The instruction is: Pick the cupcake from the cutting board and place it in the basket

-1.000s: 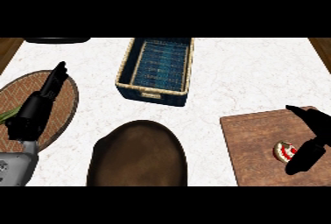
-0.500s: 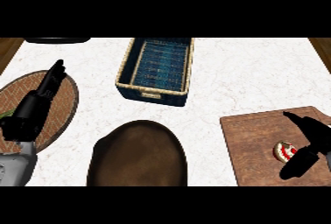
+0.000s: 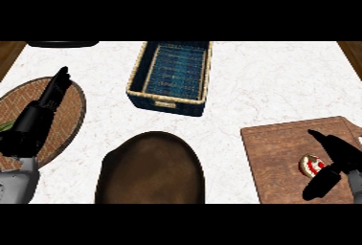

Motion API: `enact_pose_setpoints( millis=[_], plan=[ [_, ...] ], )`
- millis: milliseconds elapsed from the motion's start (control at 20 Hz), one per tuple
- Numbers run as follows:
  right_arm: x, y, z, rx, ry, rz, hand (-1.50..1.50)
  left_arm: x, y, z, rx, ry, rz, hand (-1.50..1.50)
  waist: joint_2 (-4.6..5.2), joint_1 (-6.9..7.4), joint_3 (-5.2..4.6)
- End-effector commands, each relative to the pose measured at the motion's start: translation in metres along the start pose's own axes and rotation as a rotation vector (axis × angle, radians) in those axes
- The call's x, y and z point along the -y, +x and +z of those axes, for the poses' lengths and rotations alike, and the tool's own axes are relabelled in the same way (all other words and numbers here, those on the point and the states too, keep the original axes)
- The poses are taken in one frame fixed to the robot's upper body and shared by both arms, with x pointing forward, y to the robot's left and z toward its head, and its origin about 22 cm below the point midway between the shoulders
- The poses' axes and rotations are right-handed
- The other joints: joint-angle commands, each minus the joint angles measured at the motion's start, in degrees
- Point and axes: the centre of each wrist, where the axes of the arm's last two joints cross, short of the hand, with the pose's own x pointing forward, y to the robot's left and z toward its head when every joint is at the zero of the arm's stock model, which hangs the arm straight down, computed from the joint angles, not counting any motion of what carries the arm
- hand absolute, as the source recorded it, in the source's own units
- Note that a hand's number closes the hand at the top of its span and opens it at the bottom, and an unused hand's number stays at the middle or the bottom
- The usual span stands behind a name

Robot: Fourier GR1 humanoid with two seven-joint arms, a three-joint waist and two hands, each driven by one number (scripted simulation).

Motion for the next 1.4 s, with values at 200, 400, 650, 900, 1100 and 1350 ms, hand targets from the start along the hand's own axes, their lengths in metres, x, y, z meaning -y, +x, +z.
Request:
enact_pose_setpoints(
  millis=[200, 400, 650, 900, 1100, 1350],
  plan=[
    [-0.004, -0.004, -0.030, -0.046, 0.039, -0.044, 1.50, 0.003, 0.001, -0.017, -0.001, -0.004, 0.015, 0.00, 0.08, 0.00, 0.02],
    [-0.015, -0.014, -0.015, -0.024, 0.001, -0.011, 1.50, 0.006, -0.005, -0.003, -0.002, -0.009, 0.017, 0.00, 0.00, -0.16, 0.01],
    [-0.034, 0.005, -0.036, 0.029, -0.027, 0.052, 1.50, 0.008, 0.007, -0.013, 0.008, 0.000, -0.003, 0.00, 0.08, 0.14, 0.03],
    [-0.012, 0.012, -0.021, 0.049, -0.138, 0.070, 1.50, 0.003, 0.001, -0.003, 0.005, -0.005, -0.003, 0.00, 0.00, 0.12, 0.01],
    [0.049, 0.030, -0.033, 0.171, -0.310, 0.174, 1.50, 0.024, 0.015, -0.015, 0.026, -0.042, 0.014, 0.00, 0.52, 2.21, 0.13],
    [0.122, 0.039, -0.030, 0.279, -0.500, 0.274, 1.50, 0.032, 0.008, -0.020, 0.051, -0.049, 0.010, 0.00, 1.26, 3.65, 0.15]
  ],
)
